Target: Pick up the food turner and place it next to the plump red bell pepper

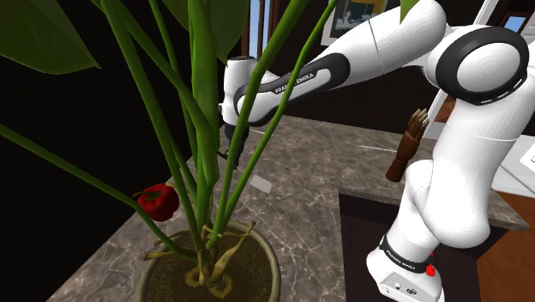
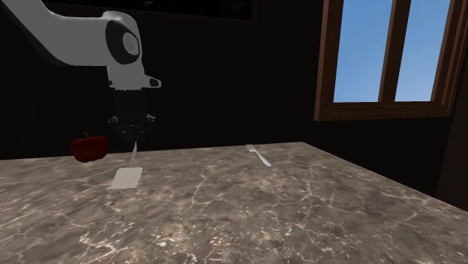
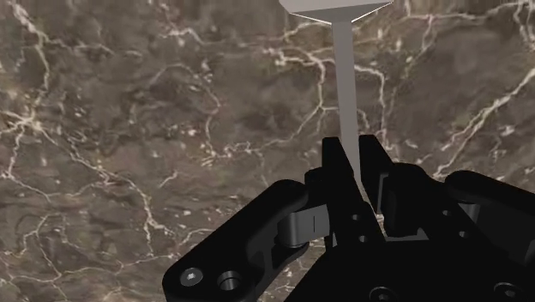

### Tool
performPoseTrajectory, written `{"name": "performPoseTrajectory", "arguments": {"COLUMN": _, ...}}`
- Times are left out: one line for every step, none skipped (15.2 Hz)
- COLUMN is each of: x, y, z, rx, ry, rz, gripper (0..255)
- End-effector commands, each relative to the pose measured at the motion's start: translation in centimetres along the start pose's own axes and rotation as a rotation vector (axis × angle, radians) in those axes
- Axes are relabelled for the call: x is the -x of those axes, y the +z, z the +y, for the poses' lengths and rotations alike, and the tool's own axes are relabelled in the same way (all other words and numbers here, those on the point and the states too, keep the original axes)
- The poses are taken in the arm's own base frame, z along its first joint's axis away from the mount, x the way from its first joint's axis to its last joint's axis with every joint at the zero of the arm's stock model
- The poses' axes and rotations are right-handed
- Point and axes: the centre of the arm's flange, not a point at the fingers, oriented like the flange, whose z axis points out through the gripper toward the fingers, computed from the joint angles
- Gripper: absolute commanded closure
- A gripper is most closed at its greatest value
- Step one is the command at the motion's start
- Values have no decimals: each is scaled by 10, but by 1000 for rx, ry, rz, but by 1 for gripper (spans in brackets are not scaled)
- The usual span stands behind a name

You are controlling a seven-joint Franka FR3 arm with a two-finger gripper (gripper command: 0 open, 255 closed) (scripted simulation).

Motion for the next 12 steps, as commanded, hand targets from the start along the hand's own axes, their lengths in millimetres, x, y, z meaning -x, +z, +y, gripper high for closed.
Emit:
{"name": "performPoseTrajectory", "arguments": {"x": 0, "y": 12, "z": -1, "rx": 0, "ry": 0, "rz": 0, "gripper": 255}}
{"name": "performPoseTrajectory", "arguments": {"x": 0, "y": 17, "z": -1, "rx": 0, "ry": 0, "rz": 0, "gripper": 255}}
{"name": "performPoseTrajectory", "arguments": {"x": 0, "y": 22, "z": -1, "rx": 0, "ry": 0, "rz": 0, "gripper": 255}}
{"name": "performPoseTrajectory", "arguments": {"x": 1, "y": 27, "z": -1, "rx": 0, "ry": 0, "rz": 0, "gripper": 255}}
{"name": "performPoseTrajectory", "arguments": {"x": 1, "y": 33, "z": -1, "rx": 0, "ry": 0, "rz": 0, "gripper": 255}}
{"name": "performPoseTrajectory", "arguments": {"x": 1, "y": 38, "z": -1, "rx": 0, "ry": 0, "rz": 0, "gripper": 255}}
{"name": "performPoseTrajectory", "arguments": {"x": 2, "y": 43, "z": -1, "rx": 0, "ry": 0, "rz": 0, "gripper": 255}}
{"name": "performPoseTrajectory", "arguments": {"x": 2, "y": 48, "z": -1, "rx": 0, "ry": 0, "rz": 0, "gripper": 255}}
{"name": "performPoseTrajectory", "arguments": {"x": 3, "y": 54, "z": -1, "rx": 0, "ry": 0, "rz": 0, "gripper": 255}}
{"name": "performPoseTrajectory", "arguments": {"x": 3, "y": 58, "z": -1, "rx": 0, "ry": 0, "rz": 0, "gripper": 255}}
{"name": "performPoseTrajectory", "arguments": {"x": 3, "y": 58, "z": -1, "rx": 0, "ry": 0, "rz": 0, "gripper": 255}}
{"name": "performPoseTrajectory", "arguments": {"x": 3, "y": 58, "z": -1, "rx": 0, "ry": 0, "rz": 0, "gripper": 255}}
